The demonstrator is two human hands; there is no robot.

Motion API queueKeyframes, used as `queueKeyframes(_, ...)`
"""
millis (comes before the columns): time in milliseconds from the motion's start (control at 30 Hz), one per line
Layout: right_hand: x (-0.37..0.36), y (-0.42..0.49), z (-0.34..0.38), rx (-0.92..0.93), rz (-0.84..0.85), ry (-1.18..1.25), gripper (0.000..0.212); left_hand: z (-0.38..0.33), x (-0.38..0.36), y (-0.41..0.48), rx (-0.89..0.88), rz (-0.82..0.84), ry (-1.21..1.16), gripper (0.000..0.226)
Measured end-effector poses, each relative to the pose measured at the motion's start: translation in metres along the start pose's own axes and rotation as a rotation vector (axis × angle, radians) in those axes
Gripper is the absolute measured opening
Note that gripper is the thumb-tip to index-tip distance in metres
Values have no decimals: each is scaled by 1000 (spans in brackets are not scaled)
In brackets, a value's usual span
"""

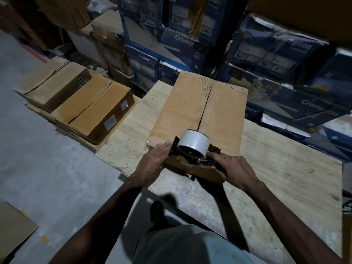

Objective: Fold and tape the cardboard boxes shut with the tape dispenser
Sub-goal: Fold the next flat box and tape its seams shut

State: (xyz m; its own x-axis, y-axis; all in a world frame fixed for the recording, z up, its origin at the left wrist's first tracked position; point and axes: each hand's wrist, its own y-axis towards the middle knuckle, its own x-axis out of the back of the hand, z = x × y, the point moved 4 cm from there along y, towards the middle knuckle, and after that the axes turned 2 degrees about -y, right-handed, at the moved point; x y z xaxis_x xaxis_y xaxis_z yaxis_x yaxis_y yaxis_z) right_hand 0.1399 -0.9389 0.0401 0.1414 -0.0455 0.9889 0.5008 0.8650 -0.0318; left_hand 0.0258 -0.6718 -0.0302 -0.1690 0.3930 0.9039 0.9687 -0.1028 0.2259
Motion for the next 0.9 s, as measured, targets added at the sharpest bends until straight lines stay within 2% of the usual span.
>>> queueKeyframes(100,5,-23,-16,-36,-16,-14,56,-4,6,-1,19,-25,-55,48)
queueKeyframes(167,11,-41,-25,-43,-46,-40,50,-7,9,-1,25,-20,-76,65)
queueKeyframes(200,15,-49,-28,-45,-62,-50,47,-6,9,-1,19,-20,-80,65)
queueKeyframes(300,25,-73,-39,-52,-102,-70,43,-5,7,-1,25,-21,-98,55)
queueKeyframes(433,28,-98,-56,-77,-90,-106,67,-1,3,-2,20,-12,-81,60)
queueKeyframes(500,27,-103,-61,-88,-76,-115,71,0,2,-2,24,-7,-79,57)
queueKeyframes(567,27,-103,-60,-74,-104,-112,64,-2,1,-2,36,-18,-66,52)
queueKeyframes(667,27,-104,-59,-72,-124,-110,42,-11,-4,-3,79,-20,-8,53)
queueKeyframes(800,23,-106,-63,-90,-95,-85,48,-28,-23,-8,69,55,105,65)
queueKeyframes(900,22,-106,-65,-91,-86,-71,51,-58,-43,3,10,138,80,61)
